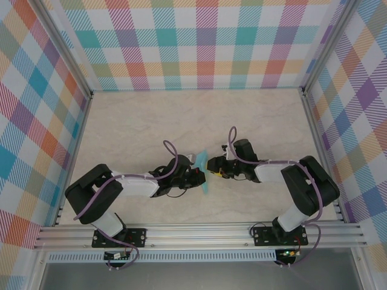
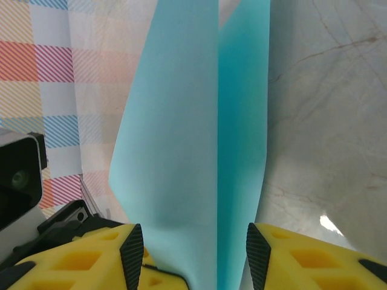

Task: Fold a paper plane with a square sheet of paper (fold left side to right side)
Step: Fold the wing for the fifth time at the center of the table.

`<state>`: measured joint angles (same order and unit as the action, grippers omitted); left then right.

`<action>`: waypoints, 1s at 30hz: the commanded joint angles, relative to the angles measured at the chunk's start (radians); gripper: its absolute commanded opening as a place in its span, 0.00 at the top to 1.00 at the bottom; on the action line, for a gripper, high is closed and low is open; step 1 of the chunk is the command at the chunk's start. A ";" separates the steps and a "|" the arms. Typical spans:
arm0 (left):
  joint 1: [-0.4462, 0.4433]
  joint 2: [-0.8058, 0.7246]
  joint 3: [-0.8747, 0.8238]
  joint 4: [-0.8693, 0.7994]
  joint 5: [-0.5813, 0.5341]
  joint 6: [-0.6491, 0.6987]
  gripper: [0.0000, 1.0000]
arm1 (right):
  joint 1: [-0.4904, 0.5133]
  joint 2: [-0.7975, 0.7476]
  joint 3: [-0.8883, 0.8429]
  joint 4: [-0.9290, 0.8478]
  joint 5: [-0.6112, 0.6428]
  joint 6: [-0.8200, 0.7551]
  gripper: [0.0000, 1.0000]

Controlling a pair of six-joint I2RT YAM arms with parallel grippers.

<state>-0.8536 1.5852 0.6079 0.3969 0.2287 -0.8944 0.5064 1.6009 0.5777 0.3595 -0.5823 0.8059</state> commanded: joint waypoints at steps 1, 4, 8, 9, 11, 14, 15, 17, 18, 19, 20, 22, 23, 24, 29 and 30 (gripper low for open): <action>0.014 -0.001 -0.025 0.059 0.022 -0.021 1.00 | 0.012 0.024 0.038 0.047 0.013 0.010 0.51; 0.017 0.015 -0.039 0.096 0.033 -0.038 1.00 | 0.015 0.044 0.050 0.042 0.024 0.010 0.54; 0.018 0.028 -0.045 0.116 0.036 -0.048 1.00 | 0.020 0.070 0.061 0.041 0.032 0.010 0.57; 0.019 0.029 -0.048 0.120 0.035 -0.048 1.00 | 0.020 0.074 0.065 0.037 0.034 0.010 0.57; 0.019 0.029 -0.053 0.125 0.035 -0.049 1.00 | 0.021 0.083 0.069 0.028 0.044 0.011 0.59; 0.020 0.033 -0.057 0.127 0.033 -0.047 1.00 | 0.023 0.091 0.076 0.011 0.055 0.011 0.59; 0.020 0.036 -0.059 0.129 0.034 -0.047 1.00 | 0.023 0.094 0.080 0.003 0.058 0.010 0.59; 0.020 0.047 -0.061 0.135 0.035 -0.052 1.00 | 0.024 0.101 0.088 -0.012 0.062 0.011 0.58; 0.020 0.051 -0.061 0.144 0.037 -0.056 1.00 | 0.027 0.103 0.092 -0.016 0.062 0.010 0.58; 0.021 0.057 -0.060 0.150 0.040 -0.058 1.00 | 0.027 0.107 0.094 -0.019 0.063 0.009 0.58; 0.020 0.062 -0.059 0.152 0.041 -0.058 1.00 | 0.027 0.112 0.100 -0.026 0.064 0.009 0.58; 0.020 0.068 -0.057 0.152 0.043 -0.058 1.00 | 0.029 0.117 0.110 -0.043 0.068 0.006 0.58; 0.020 0.071 -0.057 0.156 0.042 -0.057 1.00 | 0.031 0.119 0.114 -0.060 0.073 0.007 0.58; 0.020 0.074 -0.059 0.157 0.042 -0.058 1.00 | 0.031 0.120 0.121 -0.078 0.079 0.010 0.58; 0.020 0.086 -0.062 0.165 0.041 -0.061 1.00 | 0.035 0.145 0.140 -0.130 0.088 0.034 0.58; 0.020 0.088 -0.062 0.166 0.042 -0.061 1.00 | 0.036 0.149 0.143 -0.142 0.091 0.036 0.58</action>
<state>-0.8471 1.6592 0.5617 0.5301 0.2546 -0.9504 0.5323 1.7302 0.6983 0.2668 -0.5045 0.8242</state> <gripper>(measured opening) 0.043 0.420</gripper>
